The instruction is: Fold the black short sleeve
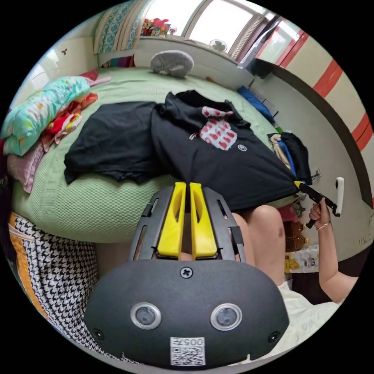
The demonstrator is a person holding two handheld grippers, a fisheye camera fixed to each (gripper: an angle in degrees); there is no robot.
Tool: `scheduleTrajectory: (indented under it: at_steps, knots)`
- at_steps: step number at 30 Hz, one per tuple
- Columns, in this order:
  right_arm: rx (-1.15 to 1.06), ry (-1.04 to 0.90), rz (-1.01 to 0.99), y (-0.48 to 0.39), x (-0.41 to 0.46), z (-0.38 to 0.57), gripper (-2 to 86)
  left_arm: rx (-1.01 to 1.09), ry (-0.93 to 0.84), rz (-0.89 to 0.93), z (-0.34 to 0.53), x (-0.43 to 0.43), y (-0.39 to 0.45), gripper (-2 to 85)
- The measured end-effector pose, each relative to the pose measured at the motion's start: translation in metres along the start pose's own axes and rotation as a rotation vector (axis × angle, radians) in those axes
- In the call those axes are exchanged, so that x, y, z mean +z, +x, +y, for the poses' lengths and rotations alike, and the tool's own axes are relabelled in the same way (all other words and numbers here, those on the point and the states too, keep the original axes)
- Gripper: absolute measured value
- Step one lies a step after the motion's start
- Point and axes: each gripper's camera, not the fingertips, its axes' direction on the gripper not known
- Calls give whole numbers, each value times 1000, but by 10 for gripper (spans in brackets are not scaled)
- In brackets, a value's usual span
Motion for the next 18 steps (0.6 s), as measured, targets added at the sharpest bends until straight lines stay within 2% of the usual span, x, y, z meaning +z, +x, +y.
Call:
scheduleTrajectory:
  at_steps: [7, 13, 18]
  knots:
    - [-77, -53, -11, -6, -85, 74, -16, 51, -57, 89, 65, -91, 22, 15]
    - [-29, -214, -42, -6, -103, 166, -16, -33, -175, 104, 144, -114, 41, 18]
    - [-50, -289, 24, -15, -119, 206, -16, -22, -201, 87, 166, -142, 66, 17]
